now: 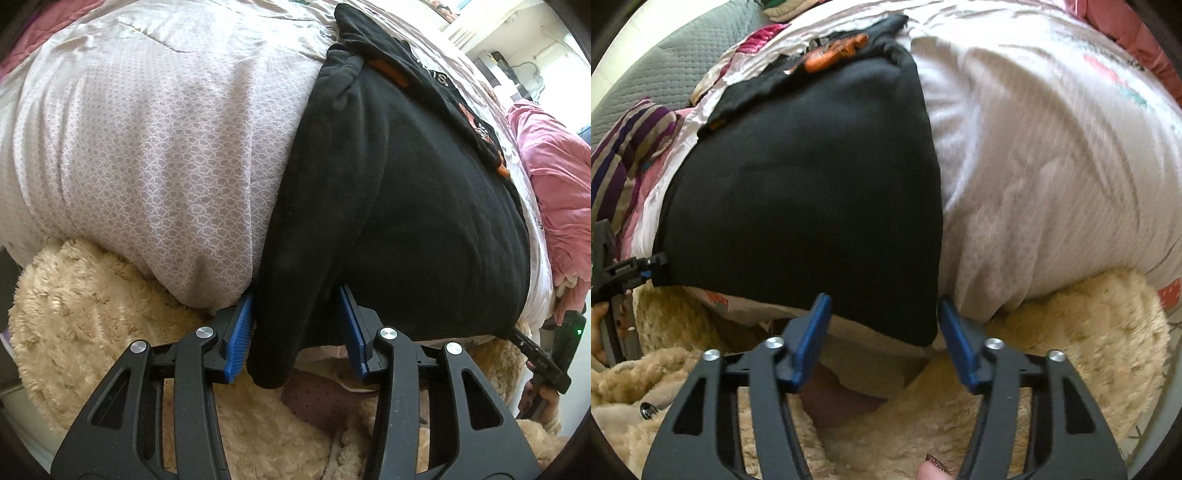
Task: Fold small clothes
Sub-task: 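Close both tools on the sweatshirt hem edge, then lift the hem with both tools and fold it over toward the collar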
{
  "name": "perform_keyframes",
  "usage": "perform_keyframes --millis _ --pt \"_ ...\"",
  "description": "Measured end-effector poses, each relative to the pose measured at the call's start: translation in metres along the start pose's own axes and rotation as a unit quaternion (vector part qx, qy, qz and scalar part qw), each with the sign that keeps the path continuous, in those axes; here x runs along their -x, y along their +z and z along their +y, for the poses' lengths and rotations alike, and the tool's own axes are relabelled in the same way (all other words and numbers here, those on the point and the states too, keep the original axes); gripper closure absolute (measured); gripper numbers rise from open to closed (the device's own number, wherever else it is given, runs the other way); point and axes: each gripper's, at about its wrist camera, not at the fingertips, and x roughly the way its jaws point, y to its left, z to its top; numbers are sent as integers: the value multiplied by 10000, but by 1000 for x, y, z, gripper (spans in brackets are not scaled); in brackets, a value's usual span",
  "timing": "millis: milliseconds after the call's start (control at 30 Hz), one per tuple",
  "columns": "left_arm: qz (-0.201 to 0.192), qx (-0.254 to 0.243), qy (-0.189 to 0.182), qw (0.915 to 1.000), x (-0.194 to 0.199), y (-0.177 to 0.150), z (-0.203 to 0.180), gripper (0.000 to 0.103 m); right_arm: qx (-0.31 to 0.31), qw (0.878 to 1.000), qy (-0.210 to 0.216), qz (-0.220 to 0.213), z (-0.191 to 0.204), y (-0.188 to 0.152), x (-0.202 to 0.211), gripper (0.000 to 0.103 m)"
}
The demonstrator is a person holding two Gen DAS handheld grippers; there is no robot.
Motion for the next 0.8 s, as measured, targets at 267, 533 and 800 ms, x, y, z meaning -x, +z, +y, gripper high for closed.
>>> perform_keyframes --millis 267,533,800 --pt "-27 54 -76 10000 0 0 4 66 159 9995 262 50 -5 -4 5 93" --pt "-45 62 -107 9999 2 -3 6 68 288 9930 1029 -496 0 8 48 94" --pt "-38 121 -282 9995 9 -1 9 89 189 9783 1609 -1294 6 40 85 94"
